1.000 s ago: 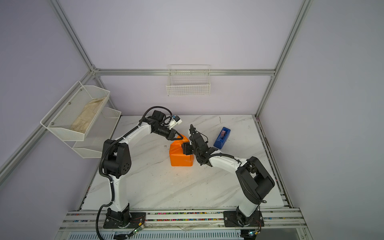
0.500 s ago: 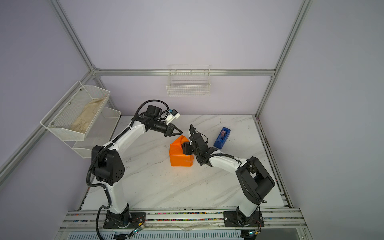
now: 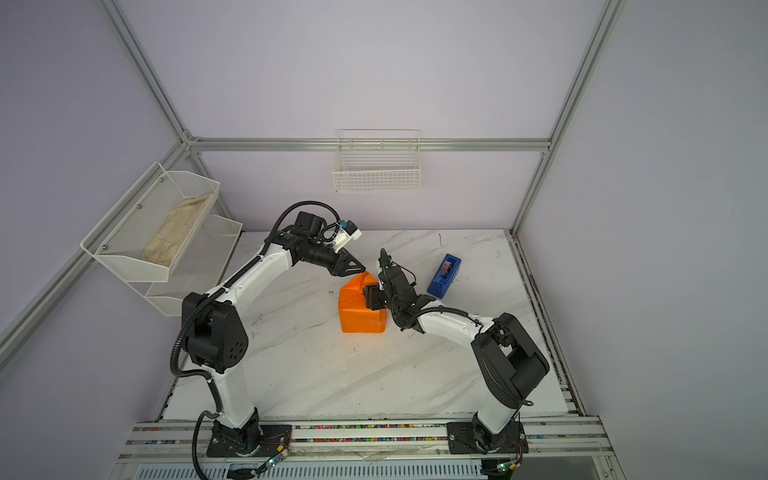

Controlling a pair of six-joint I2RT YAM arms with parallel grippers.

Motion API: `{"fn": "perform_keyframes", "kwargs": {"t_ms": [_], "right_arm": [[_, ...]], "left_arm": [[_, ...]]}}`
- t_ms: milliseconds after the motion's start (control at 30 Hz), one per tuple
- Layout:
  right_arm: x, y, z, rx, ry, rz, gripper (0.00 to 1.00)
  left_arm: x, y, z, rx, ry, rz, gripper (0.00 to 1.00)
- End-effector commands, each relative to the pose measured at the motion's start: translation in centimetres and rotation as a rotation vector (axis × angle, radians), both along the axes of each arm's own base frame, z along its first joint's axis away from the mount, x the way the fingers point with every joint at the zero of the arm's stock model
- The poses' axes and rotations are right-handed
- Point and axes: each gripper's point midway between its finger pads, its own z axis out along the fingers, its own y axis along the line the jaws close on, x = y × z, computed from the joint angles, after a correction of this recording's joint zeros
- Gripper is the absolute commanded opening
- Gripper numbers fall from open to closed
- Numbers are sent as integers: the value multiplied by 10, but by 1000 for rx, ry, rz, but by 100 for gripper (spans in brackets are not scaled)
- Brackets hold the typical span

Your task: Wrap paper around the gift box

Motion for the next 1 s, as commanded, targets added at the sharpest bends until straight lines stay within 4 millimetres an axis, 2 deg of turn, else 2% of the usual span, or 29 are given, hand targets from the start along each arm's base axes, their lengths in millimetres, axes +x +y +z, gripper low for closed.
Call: {"fn": "perform_keyframes", "kwargs": {"t_ms": [0, 267, 467, 800, 967], "right_arm": [[-39, -13, -71, -166, 211, 69, 63], [-40, -13, -71, -164, 210, 70, 63], [-40, -14, -71, -167, 214, 69, 63], [-42, -14, -74, -165, 220, 69, 63], [-42, -14, -75, -166, 224, 71, 62]], "left_arm": [[1, 10, 22, 3, -76, -16, 35], [-5, 16, -9, 54, -25, -47, 36], [-2, 18, -30, 86, 14, -50, 36], [16, 17, -38, 94, 26, -32, 32], [24, 15, -33, 64, 30, -30, 29]]}}
